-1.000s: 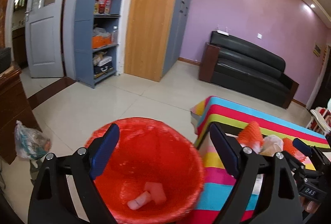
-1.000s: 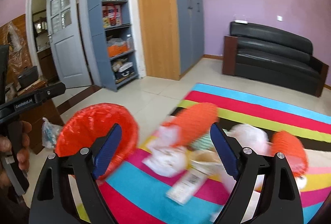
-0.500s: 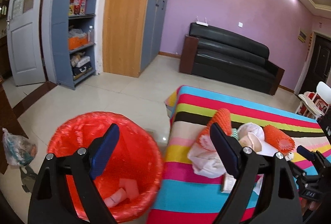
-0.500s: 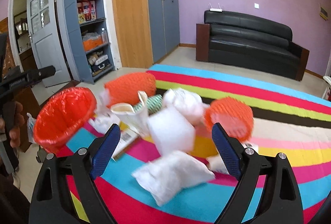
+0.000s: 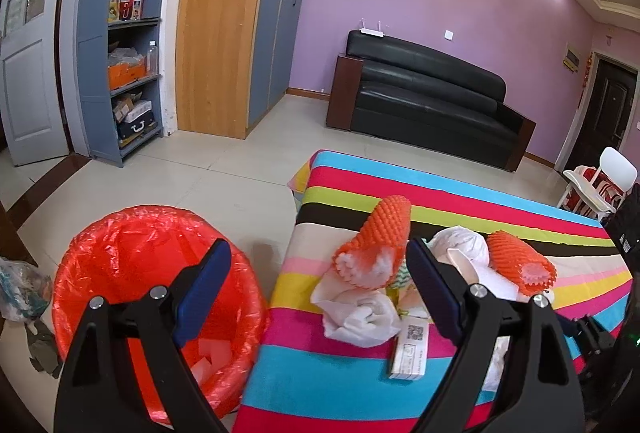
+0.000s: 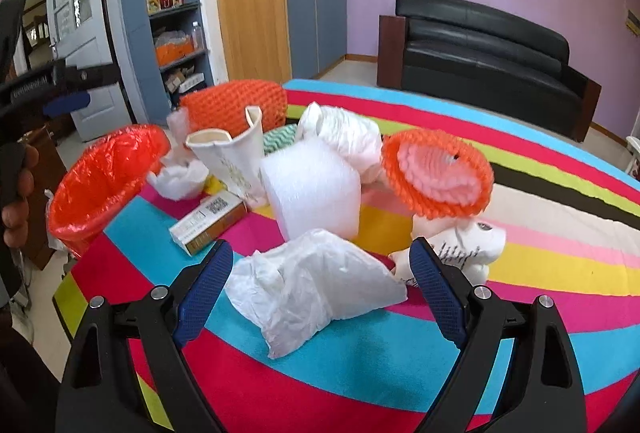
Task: Collect trash
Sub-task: 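Grasp the crumpled white tissue with the right tool while the left grasps an orange foam net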
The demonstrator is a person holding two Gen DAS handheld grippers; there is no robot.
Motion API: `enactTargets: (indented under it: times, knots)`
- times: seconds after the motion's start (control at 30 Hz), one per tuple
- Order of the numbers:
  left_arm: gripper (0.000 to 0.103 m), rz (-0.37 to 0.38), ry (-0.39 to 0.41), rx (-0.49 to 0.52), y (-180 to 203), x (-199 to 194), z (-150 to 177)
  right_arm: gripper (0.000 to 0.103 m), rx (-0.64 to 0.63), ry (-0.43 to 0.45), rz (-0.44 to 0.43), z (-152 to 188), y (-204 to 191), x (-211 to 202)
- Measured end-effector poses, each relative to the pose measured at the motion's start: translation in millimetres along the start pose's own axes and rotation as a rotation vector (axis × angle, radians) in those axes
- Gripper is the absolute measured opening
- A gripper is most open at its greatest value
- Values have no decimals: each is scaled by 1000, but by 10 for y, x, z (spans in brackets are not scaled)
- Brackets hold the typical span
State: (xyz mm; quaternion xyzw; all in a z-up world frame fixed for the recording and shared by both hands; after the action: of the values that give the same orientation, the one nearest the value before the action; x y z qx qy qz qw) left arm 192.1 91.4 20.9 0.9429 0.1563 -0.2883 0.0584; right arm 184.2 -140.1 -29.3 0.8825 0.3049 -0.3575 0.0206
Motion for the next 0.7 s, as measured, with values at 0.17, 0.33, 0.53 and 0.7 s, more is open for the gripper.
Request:
enactTargets:
  times: [0.17, 0.33, 0.53, 0.7]
  knots:
    - [86, 15, -6, -10, 106, 49, -34, 85, 3, -60, 6, 110, 1, 188]
    - [86, 26, -9, -21, 179, 109, -78, 84, -2, -90, 10, 129, -23, 249]
    - [86, 35, -18, -20, 253, 145, -92, 56, 6, -178, 1, 187, -89, 383]
    - [86, 37, -22, -4, 293, 179, -115, 35, 5, -213, 23, 246, -69, 439]
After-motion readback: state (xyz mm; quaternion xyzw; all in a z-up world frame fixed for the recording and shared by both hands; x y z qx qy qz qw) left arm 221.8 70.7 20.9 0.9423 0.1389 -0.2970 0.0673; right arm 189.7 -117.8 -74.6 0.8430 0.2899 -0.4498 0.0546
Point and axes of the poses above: each gripper's, at about its wrist camera, not at the fingertips, and x roughly the way its jaws point, y to its right, z to its underside, the point moved 7 cm from there along x, roughly the way its jaws point, and after that the axes turned 14 degrees about -z, right-handed, at the moved point
